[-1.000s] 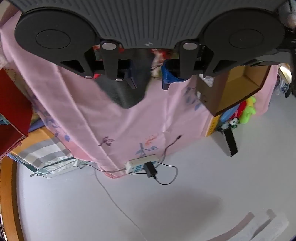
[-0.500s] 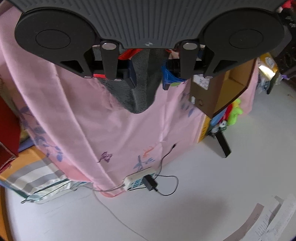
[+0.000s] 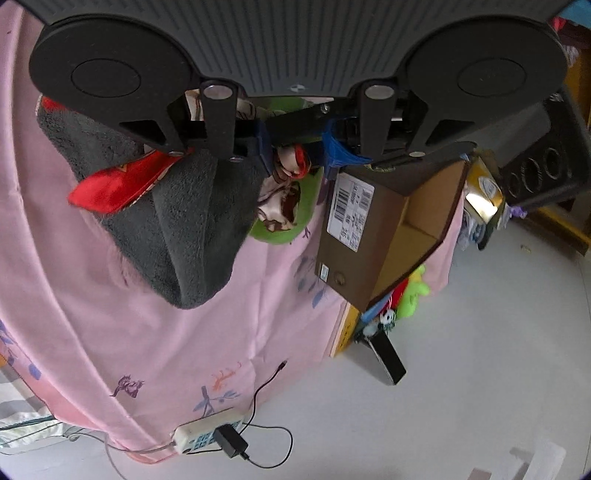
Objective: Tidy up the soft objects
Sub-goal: 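Grasp the small red-and-white plush from the pile with the right gripper, then carry the small plush into the cardboard box and open the right gripper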
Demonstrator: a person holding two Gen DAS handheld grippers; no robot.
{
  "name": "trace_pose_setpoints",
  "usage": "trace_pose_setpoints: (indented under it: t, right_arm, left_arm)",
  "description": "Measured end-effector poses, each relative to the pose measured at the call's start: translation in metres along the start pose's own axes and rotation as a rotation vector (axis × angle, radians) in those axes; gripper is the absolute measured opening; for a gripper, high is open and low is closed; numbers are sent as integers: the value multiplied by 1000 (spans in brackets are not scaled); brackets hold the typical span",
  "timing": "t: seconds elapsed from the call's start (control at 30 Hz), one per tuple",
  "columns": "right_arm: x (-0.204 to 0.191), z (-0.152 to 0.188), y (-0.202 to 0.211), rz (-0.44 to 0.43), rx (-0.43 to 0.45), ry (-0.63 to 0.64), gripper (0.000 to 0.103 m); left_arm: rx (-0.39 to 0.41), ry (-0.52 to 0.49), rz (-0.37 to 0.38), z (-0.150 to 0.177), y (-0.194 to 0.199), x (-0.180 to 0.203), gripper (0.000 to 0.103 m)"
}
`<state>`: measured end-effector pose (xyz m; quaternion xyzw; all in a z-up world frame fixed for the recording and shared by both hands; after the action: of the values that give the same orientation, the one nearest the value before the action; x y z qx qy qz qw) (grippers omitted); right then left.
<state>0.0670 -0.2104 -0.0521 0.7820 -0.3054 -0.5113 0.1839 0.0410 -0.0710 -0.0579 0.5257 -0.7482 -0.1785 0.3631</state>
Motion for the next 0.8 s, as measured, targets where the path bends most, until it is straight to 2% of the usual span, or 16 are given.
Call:
trace_pose_setpoints:
  t: [0.17,0.4,0.57,0.8]
  right_arm:
    - [-5,-4,3,-31,21,28,6]
    - [-30,-21,5,-139,58,29,6]
    - [-79,-38,-5,-211,92,95,6]
    - [-170,-60,-52,-324,108,196,6]
  left_arm:
    - [50,-4,1,-4,14,0,18]
    - [162,4,-8,-18,54,-8,16]
    - [265,-9,-35,-37,103,-29,16]
    - [391,-39,-122,-64,190,-86,16]
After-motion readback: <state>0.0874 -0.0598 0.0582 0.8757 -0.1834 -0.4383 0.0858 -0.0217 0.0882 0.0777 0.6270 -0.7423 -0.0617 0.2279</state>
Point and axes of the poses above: each gripper's, at about its wrist camera, not at the fingertips, and y roughly against the way its jaws point, x to its right, z to its underside, the point moved 4 cm from there along -y, roughly the way its jaws point, and after that the axes turned 5 degrees about x, right-handed, at the moved point
